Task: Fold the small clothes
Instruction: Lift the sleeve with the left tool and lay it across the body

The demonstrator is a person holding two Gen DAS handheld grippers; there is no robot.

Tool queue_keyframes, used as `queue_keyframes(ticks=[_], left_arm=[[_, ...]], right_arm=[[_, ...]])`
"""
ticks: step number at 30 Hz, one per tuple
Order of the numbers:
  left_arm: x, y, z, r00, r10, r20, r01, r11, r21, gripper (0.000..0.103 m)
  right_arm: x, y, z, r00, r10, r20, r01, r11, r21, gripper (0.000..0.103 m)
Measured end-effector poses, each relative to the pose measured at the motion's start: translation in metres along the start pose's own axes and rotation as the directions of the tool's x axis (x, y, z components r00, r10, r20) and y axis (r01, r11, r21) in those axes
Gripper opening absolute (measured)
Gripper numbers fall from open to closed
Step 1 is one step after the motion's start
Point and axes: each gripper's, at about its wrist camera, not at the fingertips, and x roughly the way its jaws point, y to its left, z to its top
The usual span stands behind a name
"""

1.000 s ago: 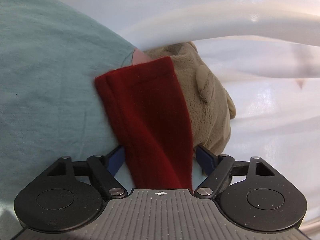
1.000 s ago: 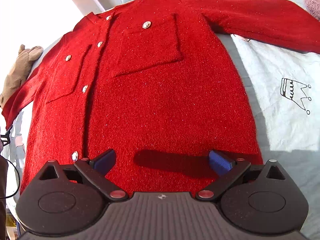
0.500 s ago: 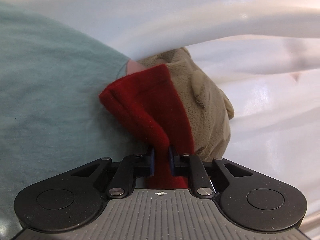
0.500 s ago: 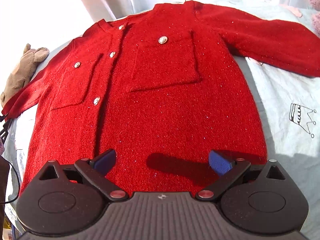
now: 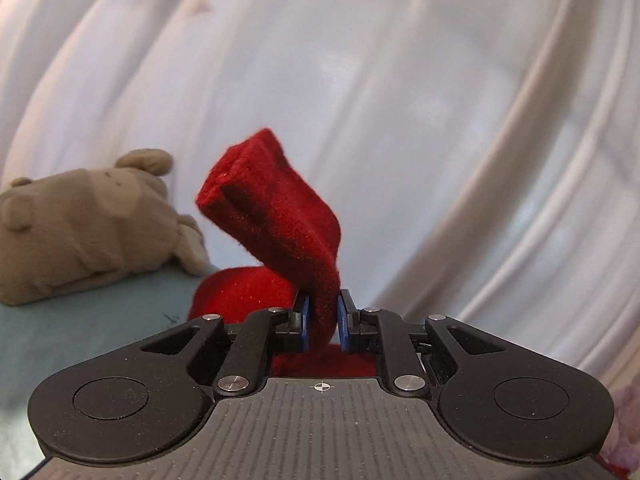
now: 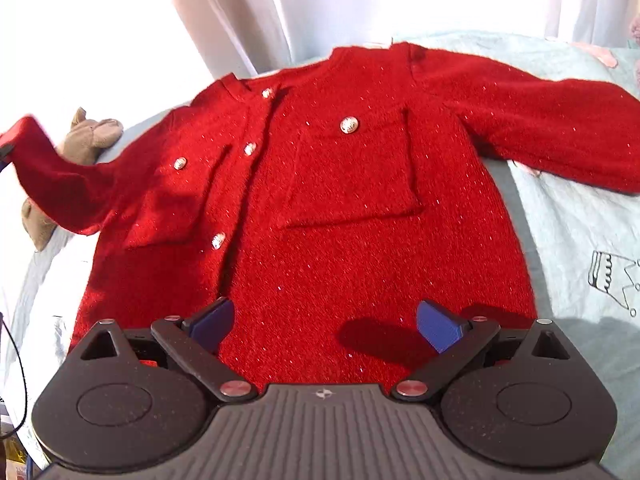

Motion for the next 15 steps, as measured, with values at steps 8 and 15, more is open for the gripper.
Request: queue_keyframes(ticks=[8, 15], left_arm=[[0.060, -0.066, -0.115, 0.916, 0.022, -0.401, 0.025, 0.993, 0.113, 0.039], [0.020, -0.037, -0.119, 0.924, 0.145, -0.354, -0.118, 0.988, 0.098, 0.057]], right_arm=[[0.000, 0.006, 0.018, 0.995, 0.065, 0.076, -0.062, 0.997, -0.040, 0.092], [0.023, 0.034, 0.062, 0.972, 0.191, 0.140, -0.169, 0.973, -0.156, 0.077]])
